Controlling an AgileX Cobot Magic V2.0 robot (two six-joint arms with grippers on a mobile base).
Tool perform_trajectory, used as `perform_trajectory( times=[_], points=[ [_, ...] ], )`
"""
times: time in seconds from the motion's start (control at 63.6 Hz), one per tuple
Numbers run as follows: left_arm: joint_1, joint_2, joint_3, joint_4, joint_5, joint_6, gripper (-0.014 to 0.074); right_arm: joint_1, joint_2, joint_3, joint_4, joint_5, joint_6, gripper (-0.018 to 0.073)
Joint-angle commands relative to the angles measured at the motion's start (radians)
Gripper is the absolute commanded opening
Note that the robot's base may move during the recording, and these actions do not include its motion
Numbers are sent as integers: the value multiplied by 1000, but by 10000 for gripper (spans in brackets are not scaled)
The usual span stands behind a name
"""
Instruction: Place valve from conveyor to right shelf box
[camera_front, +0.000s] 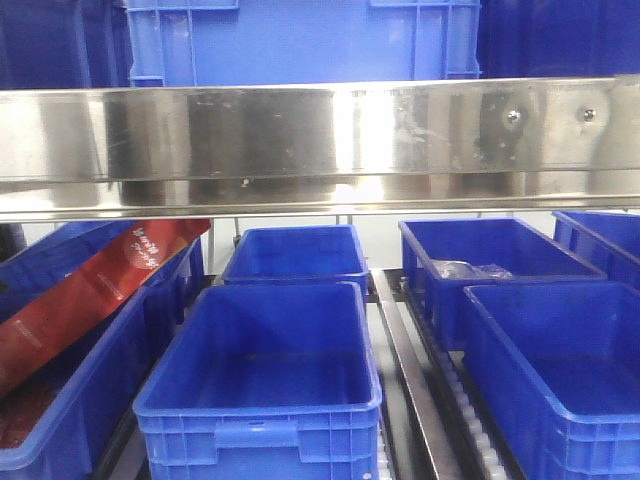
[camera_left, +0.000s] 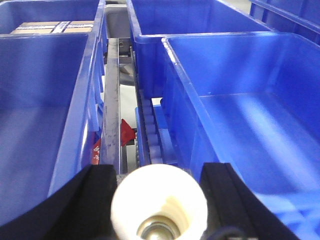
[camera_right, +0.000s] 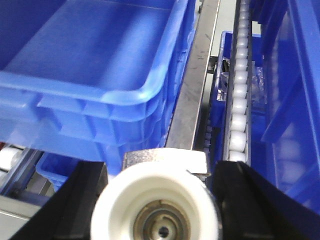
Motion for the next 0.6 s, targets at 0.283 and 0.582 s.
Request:
perform_trajectory(
  times=[0.283, 0.582],
  points=[
    [-4, -11, -5, -4, -53, -7, -111, -2, -16, -20, -5, -64, 2, -163],
    [-4, -11, -5, -4, -53, -7, -111, -2, -16, -20, -5, -64, 2, -163]
  ],
)
